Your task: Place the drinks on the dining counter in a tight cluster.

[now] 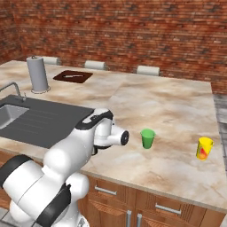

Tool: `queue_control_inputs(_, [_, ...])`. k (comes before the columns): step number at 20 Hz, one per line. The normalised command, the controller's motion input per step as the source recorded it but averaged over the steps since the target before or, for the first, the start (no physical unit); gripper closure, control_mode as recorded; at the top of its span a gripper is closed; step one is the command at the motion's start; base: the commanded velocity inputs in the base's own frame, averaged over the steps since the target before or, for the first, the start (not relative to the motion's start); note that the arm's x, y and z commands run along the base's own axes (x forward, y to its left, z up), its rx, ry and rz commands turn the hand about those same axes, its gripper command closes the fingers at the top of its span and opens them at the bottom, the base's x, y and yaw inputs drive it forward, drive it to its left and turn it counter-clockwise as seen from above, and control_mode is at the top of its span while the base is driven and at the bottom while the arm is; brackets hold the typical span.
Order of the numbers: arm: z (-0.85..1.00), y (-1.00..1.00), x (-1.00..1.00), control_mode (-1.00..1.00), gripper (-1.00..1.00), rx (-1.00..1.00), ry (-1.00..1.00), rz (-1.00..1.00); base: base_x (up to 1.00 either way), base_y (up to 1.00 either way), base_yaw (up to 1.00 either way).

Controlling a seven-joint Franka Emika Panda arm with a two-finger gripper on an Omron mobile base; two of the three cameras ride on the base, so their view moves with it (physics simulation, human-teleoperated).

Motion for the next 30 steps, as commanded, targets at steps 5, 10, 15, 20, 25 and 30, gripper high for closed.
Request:
queue_control_inputs(5, [0.00,0.03,-0.07,-1.00,-1.00,0.00,0.00,0.00,0.00,0.00,0.00])
queue_control_inputs(10, [0.00,-0.04,-0.11,-1.00,-1.00,0.00,0.00,0.00,0.00,0.00,0.00])
queue_control_inputs(15, [0.12,-0.17,-0.36,-1.00,-1.00,0.00,-0.01,-0.03,0.00,0.00,0.00])
queue_control_inputs(20, [0.23,-0.20,-0.42,-1.00,-1.00,0.01,0.00,-0.06,0.00,0.00,0.00])
queue_control_inputs(25, [0.36,-0.05,-0.52,-1.00,-1.00,0.03,0.00,-0.09,0.00,0.00,0.00])
queue_control_inputs(30, [0.33,0.13,-0.53,-1.00,-1.00,-0.03,0.00,0.00,0.00,0.00,0.00])
